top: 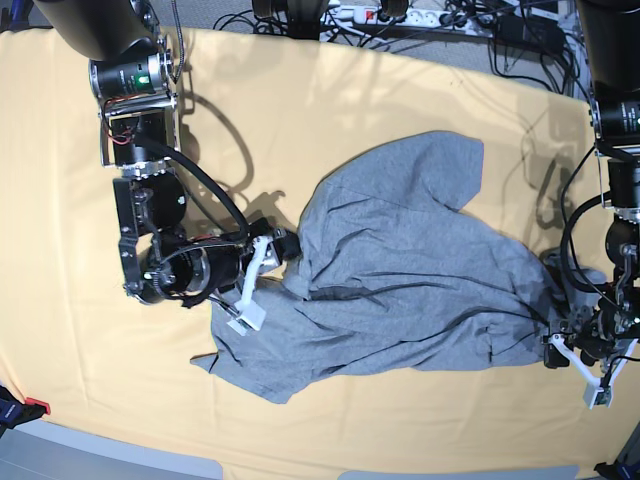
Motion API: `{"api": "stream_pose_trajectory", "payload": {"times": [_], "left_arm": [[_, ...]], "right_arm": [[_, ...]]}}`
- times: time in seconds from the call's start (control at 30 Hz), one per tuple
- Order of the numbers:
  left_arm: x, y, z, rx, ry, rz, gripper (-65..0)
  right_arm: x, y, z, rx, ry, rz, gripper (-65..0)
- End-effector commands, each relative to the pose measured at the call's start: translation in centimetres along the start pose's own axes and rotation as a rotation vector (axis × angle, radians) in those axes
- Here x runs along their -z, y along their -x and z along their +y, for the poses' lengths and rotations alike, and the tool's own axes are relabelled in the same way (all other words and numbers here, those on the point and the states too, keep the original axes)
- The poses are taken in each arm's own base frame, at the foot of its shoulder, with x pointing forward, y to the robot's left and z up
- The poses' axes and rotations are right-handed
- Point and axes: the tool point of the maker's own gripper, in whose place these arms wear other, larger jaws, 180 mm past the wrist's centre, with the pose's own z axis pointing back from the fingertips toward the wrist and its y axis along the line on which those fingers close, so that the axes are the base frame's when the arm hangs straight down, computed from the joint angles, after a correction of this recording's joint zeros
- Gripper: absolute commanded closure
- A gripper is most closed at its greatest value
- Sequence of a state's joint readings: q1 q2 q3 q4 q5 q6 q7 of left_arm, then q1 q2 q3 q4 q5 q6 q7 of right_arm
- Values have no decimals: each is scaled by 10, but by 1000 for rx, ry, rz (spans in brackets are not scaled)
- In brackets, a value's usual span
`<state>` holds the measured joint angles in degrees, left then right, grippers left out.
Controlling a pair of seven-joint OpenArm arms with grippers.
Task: Layout the t-shirt on the table in an organized manner, then fold the t-shirt properly
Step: 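Pull the shirt end with the right gripper away from the left gripper to spread it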
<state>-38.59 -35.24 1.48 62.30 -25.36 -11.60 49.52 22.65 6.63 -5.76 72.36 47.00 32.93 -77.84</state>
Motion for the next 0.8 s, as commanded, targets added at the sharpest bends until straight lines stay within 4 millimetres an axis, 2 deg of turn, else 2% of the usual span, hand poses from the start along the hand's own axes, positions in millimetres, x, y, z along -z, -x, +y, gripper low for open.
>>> {"api": "stream_pose_trajectory", "payload": {"times": [0.0,0.17,0.3,0.37,0.63,0.77], "left_arm": [[-11,-26,9,-3,-11,-70,-405],[-11,-26,8,-5,-10,-70,-405],[-10,-23,8,-5,-8,-56,-405],[-10,-22,8,-5,-9,-51,-405],[-10,-21,8,-5,-9,-49,-405],[-10,-21,8,-5,-9,-49,-405]], "right_arm": [[-14,-22,4,-21,-35,-71,-378],[-45,-52,15,18,-197,-307,-378],[-66,-68,20,28,-274,-444,-378],[-64,-68,20,27,-271,-439,-378],[-26,-50,8,78,-106,-263,-378],[-16,-43,0,108,-38,-231,-378]]}}
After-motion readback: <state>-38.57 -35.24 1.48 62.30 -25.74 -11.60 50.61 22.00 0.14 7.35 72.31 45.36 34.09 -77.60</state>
